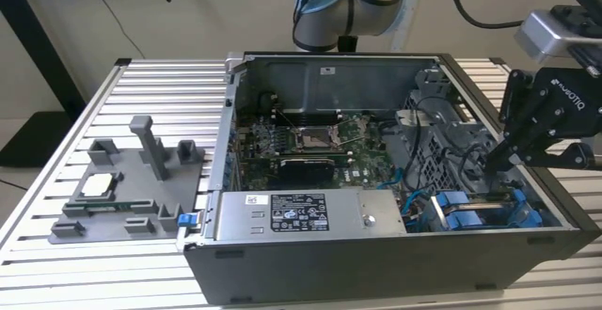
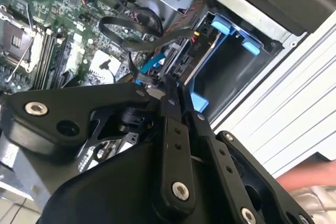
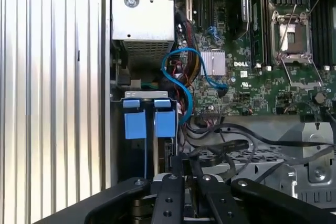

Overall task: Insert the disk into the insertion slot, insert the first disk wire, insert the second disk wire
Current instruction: 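Insert the second disk wire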

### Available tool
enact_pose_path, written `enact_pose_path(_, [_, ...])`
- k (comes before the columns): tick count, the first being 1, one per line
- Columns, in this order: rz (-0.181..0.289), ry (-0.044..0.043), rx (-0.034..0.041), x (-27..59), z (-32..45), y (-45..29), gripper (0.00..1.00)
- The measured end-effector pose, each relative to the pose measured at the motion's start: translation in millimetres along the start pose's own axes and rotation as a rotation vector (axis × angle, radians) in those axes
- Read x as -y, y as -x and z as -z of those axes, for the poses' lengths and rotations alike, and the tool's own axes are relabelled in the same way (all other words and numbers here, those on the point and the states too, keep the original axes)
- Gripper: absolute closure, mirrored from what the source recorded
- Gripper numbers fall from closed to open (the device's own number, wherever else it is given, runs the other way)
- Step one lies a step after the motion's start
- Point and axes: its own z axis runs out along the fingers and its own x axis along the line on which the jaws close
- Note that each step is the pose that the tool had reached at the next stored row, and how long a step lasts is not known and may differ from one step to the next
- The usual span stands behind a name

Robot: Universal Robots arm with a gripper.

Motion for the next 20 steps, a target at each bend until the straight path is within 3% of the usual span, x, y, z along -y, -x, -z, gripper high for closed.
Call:
enact_pose_path(5, [0.004,-0.0311,0.0010,-15.3,-5.3,-3.4,1.00])
enact_pose_path(8, [0.008,-0.0608,0.0019,-22.4,-7.4,-4.8,1.00])
enact_pose_path(11, [0.013,-0.0989,0.0031,-28.2,-9.1,-5.7,1.00])
enact_pose_path(13, [0.015,-0.1163,0.0038,-29.4,-10.4,-6.0,1.00])
enact_pose_path(18, [0.016,-0.1192,0.0036,-29.5,-10.7,-6.1,1.00])
enact_pose_path(20, [0.018,-0.1343,0.0040,-29.3,-11.9,-6.2,1.00])
